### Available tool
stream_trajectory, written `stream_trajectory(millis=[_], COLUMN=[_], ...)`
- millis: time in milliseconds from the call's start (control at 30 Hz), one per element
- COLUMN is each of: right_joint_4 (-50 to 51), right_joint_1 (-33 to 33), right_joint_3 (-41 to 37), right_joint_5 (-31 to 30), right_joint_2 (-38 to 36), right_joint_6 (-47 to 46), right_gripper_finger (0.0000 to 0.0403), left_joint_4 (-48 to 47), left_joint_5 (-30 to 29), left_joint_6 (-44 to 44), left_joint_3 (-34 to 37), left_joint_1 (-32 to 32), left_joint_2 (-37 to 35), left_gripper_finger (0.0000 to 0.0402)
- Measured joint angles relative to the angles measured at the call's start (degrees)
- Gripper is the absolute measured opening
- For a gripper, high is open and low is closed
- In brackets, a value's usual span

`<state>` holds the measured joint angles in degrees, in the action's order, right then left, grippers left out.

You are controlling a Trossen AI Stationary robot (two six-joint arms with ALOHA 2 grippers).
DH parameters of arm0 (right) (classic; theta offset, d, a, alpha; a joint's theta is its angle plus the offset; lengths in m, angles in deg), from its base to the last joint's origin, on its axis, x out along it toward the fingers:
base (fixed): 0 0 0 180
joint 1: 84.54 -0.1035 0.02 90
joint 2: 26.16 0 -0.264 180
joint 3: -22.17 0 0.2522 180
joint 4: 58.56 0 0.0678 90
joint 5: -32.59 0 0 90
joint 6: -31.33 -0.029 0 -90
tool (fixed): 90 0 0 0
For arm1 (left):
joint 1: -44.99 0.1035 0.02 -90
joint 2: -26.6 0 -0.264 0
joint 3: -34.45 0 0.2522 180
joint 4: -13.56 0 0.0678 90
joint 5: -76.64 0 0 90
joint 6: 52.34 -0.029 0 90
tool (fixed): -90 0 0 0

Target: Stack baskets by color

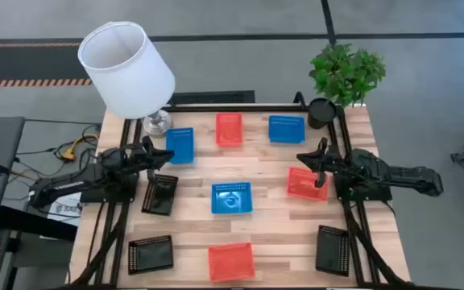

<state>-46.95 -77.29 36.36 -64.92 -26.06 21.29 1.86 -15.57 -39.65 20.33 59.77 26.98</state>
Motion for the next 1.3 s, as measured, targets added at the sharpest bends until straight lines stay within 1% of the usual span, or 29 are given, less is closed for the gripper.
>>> stream_trajectory(millis=[567,600,700,867,967,1067,1200,1300], right_joint_4=[0.0,0.0,0.0,-2.1,-3.6,-4.5,-7.6,-7.1], right_joint_1=[0.0,0.0,0.0,0.0,0.0,0.0,0.6,0.5], right_joint_3=[0.0,0.0,0.0,0.0,0.0,0.0,0.0,1.0], right_joint_5=[0.0,0.0,0.0,-0.1,-0.1,-0.2,-1.6,-1.2], right_joint_2=[0.0,0.0,0.0,0.0,0.0,0.0,0.0,0.2], right_joint_6=[0.0,0.0,0.0,-1.0,-1.0,-1.0,-4.7,-6.2], right_gripper_finger=[0.0044,0.0044,0.0044,0.0044,0.0044,0.0044,0.0044,0.0044], left_joint_4=[0.0,0.0,0.1,1.0,1.9,-0.1,0.7,0.4], left_joint_5=[0.2,0.7,3.5,3.5,3.5,3.7,3.4,3.3], left_joint_6=[0.6,1.4,7.4,14.9,17.2,17.3,13.8,10.6], left_joint_3=[0.0,0.0,0.0,0.0,-0.1,-1.0,-4.4,-7.0], left_joint_1=[0.0,0.0,0.0,0.0,0.0,0.0,0.0,0.0], left_joint_2=[0.0,0.0,0.0,0.0,0.0,0.2,1.2,3.6], left_gripper_finger=[0.0029,0.0029,0.0029,0.0029,0.0029,0.0029,0.0028,0.0023])
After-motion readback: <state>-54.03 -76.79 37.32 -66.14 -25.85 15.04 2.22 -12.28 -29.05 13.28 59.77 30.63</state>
